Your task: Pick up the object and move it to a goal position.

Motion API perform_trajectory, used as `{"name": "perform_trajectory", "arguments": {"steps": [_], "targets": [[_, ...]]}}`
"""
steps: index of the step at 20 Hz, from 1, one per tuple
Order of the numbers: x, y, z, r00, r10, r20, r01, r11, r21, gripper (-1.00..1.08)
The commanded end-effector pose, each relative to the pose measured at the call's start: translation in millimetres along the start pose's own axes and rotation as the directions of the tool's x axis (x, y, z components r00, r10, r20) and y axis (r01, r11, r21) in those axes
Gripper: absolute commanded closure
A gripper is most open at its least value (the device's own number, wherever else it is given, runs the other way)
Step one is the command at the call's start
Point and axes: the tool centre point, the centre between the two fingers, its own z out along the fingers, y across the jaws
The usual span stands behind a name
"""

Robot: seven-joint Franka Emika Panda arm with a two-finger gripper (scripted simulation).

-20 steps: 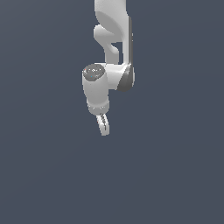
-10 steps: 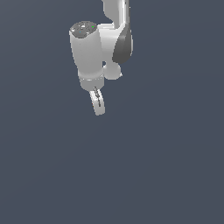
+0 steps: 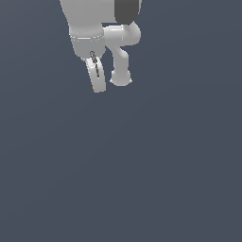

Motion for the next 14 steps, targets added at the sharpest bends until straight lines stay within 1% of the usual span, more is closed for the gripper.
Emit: {"name": "perform_trajectory", "arguments": {"steps": [1,7,14], "targets": [[1,8,-25,1.000,0.000,0.000,0.000,1.000,-0.001,1.08],[4,21,-73,1.000,-0.001,-0.001,0.001,1.000,-0.001,1.08],[5,28,-104,1.000,-0.002,-0.001,0.002,1.000,-0.001,1.08]]}}
